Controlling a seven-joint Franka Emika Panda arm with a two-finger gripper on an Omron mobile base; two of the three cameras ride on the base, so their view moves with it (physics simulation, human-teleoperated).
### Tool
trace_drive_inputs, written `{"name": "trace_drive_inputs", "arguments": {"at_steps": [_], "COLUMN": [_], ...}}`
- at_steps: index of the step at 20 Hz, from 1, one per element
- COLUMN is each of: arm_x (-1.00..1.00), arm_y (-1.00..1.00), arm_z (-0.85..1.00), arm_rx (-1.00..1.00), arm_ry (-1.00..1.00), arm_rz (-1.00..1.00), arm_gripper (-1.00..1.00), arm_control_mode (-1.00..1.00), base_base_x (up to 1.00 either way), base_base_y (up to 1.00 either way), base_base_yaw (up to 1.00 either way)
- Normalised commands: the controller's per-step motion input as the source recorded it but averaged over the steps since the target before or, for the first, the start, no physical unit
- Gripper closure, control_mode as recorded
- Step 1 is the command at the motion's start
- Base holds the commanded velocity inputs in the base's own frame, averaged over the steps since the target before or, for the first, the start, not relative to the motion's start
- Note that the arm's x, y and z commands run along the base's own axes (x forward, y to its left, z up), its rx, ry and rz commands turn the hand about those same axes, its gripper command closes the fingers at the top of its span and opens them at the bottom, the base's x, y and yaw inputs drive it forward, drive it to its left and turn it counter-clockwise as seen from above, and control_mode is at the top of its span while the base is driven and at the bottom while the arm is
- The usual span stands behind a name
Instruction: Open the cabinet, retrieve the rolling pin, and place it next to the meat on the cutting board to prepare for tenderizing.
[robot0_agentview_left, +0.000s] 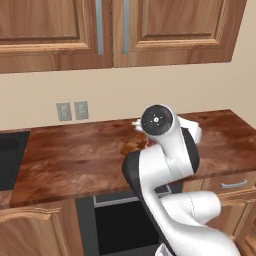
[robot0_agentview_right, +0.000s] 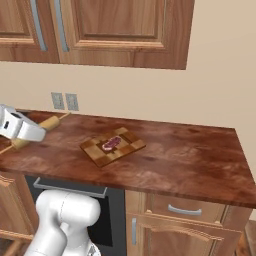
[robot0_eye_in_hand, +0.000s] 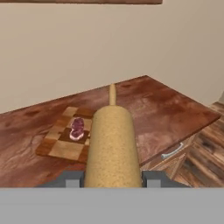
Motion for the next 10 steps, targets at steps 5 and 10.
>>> {"name": "trace_drive_inputs", "arguments": {"at_steps": [5,10], "arm_x": [0.54,0.54], "arm_y": [0.0,0.0], "arm_z": [-0.31,-0.23], "arm_rx": [0.0,0.0], "arm_ry": [0.0,0.0], "arm_rz": [0.07,0.08], "arm_gripper": [1.0,1.0], "arm_control_mode": [-1.0,-1.0], "base_base_x": [0.0,0.0], "base_base_y": [0.0,0.0], "base_base_yaw": [0.0,0.0]}}
